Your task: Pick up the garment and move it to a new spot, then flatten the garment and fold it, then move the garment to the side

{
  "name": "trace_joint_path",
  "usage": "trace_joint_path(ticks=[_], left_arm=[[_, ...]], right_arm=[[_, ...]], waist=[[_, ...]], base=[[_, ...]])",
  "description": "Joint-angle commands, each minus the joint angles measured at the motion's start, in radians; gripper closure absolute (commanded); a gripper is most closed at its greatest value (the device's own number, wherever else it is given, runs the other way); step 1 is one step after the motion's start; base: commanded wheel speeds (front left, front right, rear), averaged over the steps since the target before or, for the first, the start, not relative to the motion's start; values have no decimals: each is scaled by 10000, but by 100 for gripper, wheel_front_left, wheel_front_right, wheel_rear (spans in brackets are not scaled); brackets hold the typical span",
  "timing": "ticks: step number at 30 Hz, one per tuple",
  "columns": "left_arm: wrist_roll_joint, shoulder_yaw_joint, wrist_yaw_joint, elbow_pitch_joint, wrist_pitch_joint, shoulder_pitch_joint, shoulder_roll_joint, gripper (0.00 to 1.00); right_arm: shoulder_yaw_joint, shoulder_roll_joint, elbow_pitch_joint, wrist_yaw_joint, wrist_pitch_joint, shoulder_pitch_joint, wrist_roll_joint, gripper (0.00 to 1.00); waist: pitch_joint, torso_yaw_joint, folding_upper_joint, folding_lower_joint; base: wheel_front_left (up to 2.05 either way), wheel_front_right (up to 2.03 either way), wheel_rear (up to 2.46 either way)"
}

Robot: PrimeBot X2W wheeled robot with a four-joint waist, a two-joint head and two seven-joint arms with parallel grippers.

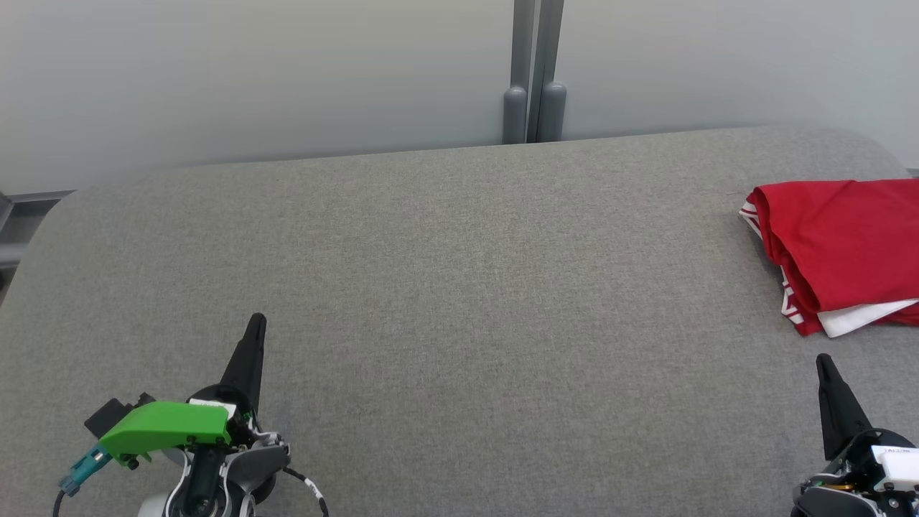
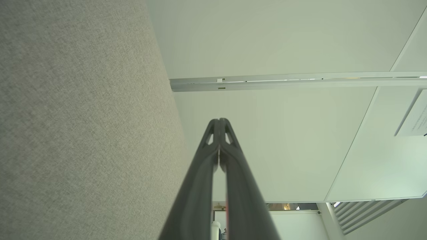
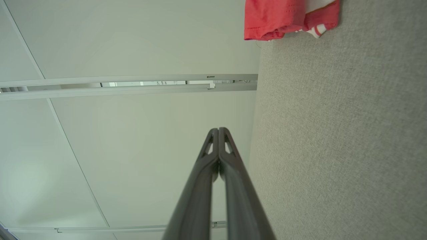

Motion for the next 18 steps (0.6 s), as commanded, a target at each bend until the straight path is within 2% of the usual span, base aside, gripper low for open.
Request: trace_joint_path(ticks=[1, 18], left_arm=[[-56, 33, -65, -37, 34, -142, 4, 100], [-57, 32, -65, -38, 33, -142, 4, 100]], right_arm=[[8, -64, -38, 4, -44, 97, 70, 100], [28, -75, -42, 4, -46, 102, 82, 100]], waist=[[0, 0, 0, 0], [0, 0, 0, 0]], base=[[0, 0, 0], [0, 0, 0]])
